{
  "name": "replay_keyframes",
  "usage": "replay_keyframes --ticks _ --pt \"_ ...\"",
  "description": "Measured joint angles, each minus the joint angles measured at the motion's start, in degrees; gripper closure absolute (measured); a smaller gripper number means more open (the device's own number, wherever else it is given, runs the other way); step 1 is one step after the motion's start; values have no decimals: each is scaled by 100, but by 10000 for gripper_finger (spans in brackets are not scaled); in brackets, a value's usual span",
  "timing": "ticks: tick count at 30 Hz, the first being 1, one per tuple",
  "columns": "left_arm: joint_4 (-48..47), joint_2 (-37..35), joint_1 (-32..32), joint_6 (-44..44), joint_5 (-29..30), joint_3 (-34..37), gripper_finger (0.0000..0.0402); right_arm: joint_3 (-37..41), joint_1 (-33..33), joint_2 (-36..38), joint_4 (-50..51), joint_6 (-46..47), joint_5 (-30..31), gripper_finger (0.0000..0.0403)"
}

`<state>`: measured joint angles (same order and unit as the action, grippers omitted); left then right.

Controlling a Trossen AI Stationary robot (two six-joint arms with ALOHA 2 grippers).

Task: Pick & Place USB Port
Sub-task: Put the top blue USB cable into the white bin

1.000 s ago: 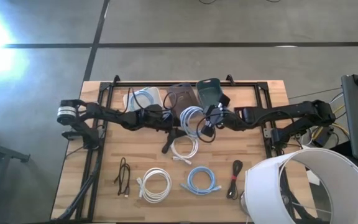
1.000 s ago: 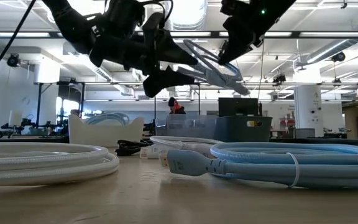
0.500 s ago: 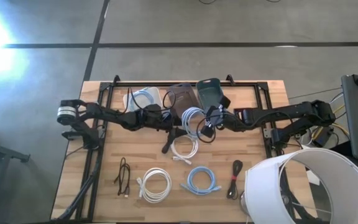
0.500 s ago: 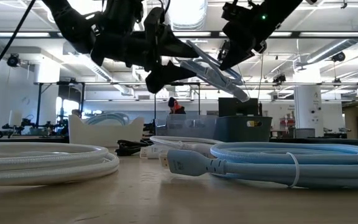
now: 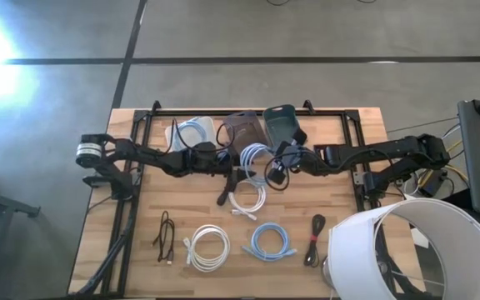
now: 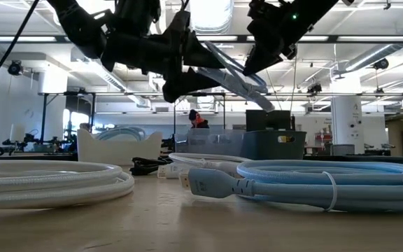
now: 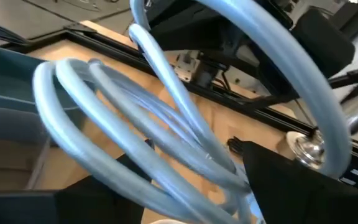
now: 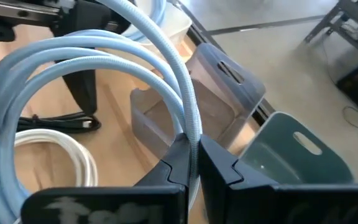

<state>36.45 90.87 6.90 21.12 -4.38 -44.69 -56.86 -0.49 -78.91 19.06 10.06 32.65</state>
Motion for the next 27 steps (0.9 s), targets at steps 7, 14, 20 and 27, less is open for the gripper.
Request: replay_keyframes --ticks 7,14,20,27 --pt "-188 -2 17 7 -2 -2 275 0 0 0 0 17 -252 390" --pt "-350 -2 46 17 22 -2 381 0 0 0 110 -110 -463 349" --pt "-861 -184 111 141 -108 -2 375 0 -4 0 423 -100 -617 294" --pt "-2239 -1047 384 -29 -107 -2 381 1 -4 11 458 -119 -578 256"
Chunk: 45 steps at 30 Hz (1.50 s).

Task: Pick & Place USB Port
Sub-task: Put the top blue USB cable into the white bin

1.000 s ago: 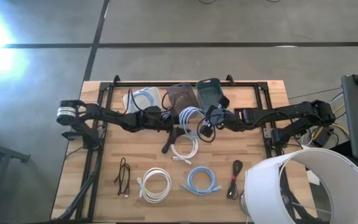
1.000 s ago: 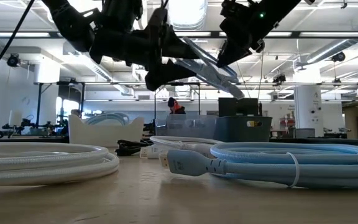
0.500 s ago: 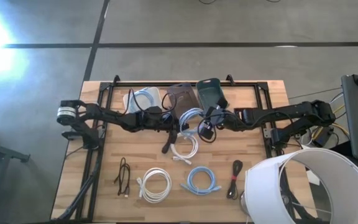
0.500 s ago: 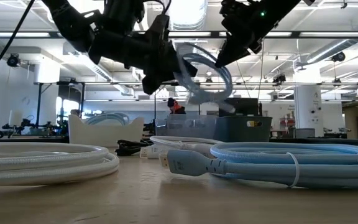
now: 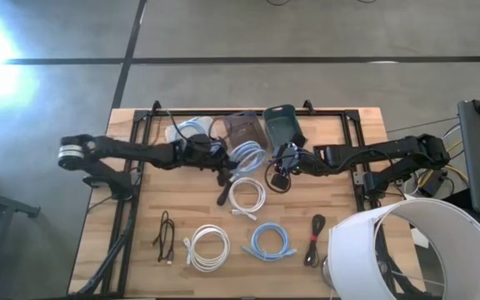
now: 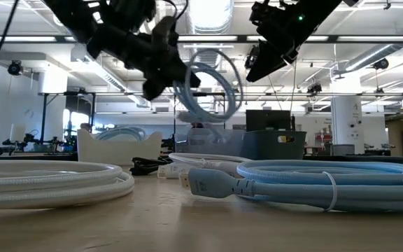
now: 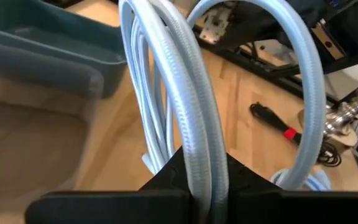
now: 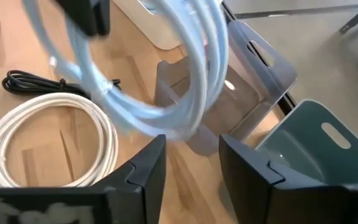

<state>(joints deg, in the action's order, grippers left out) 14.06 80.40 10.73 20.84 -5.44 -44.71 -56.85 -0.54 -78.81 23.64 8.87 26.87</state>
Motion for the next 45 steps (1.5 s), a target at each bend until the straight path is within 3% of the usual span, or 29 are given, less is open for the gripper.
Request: replay_keyframes --ticks 12,18,22,28,32,41,45 --pt "-2604 -2099 1067 -1026 56 -4 378 1 2 0 4 14 6 230" --pt "-3824 -2566 1874 -1757 15 -4 380 1 2 0 0 14 6 233" --pt "-4069 -2513 2335 -2477 -377 -4 374 1 2 0 -2 14 6 237" --pt "-3838 -2094 2860 -2735 -1636 0 380 8 2 0 -1 124 6 236" --pt "-3857 -1772 3105 -2887 -1415 0 372 49 2 0 -4 119 6 232" --pt "-3744 -1160 3574 -3136 -1518 0 378 298 2 -2 -10 124 7 229" --pt "-3810 -903 3618 -3062 -1352 4 361 355 2 -2 -7 126 6 230"
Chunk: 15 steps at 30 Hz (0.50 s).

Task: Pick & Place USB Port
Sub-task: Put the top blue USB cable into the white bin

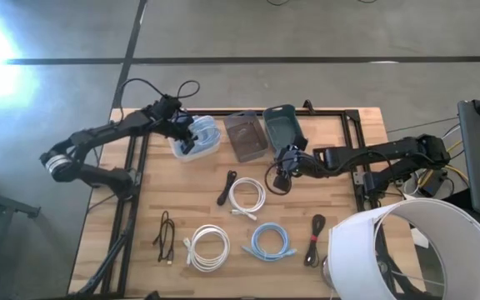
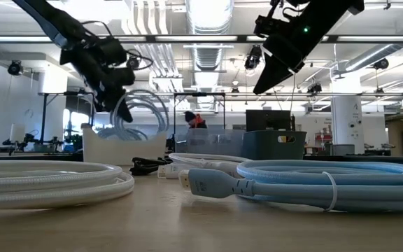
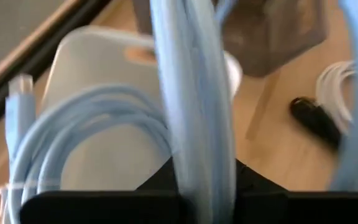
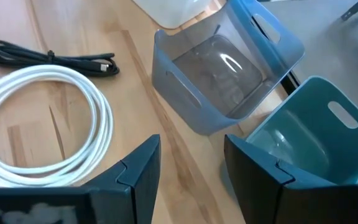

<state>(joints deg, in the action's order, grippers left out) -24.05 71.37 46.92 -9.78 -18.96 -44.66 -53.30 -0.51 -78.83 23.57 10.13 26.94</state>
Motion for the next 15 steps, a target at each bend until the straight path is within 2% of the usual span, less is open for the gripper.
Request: replay_keyframes --ticks 4,10,12,15 --pt "-63 160 -2 110 524 0 334 -10 0 0 -21 -2 2 231" --pt "-421 78 -9 125 2057 0 304 -15 2 0 -35 -8 2 229" --pt "-502 -23 -4 123 2246 0 294 -15 2 0 -35 -22 2 231" --pt "-528 -188 -13 67 2231 0 277 -15 2 0 -35 -15 2 231"
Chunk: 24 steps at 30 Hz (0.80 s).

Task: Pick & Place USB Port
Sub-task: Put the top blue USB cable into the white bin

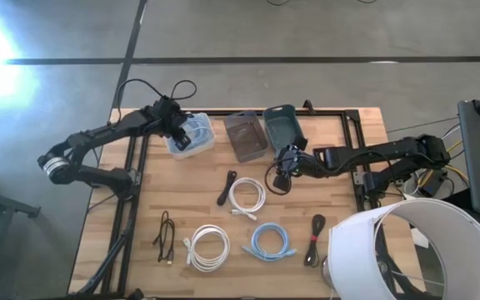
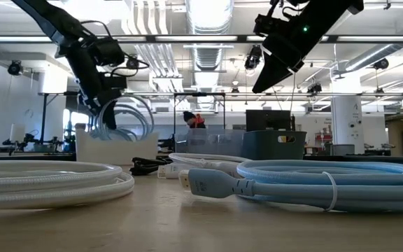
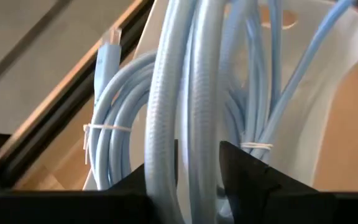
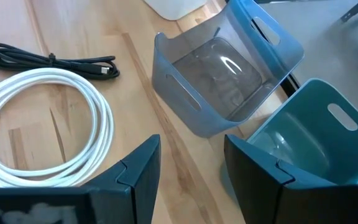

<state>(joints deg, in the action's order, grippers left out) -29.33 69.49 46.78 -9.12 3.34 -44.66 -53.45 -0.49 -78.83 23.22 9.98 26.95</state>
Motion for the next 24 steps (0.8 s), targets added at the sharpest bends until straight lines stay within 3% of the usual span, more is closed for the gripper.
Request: replay_keyframes --ticks 6,12,24 --pt "-23 -206 0 -39 -24 0 230 0 0 0 0 13 1 231" --pt "-140 -495 0 -145 655 -4 194 0 0 0 2 39 1 232" --pt "-495 -1558 -7 62 872 -121 188 0 -2 0 0 59 -9 232"
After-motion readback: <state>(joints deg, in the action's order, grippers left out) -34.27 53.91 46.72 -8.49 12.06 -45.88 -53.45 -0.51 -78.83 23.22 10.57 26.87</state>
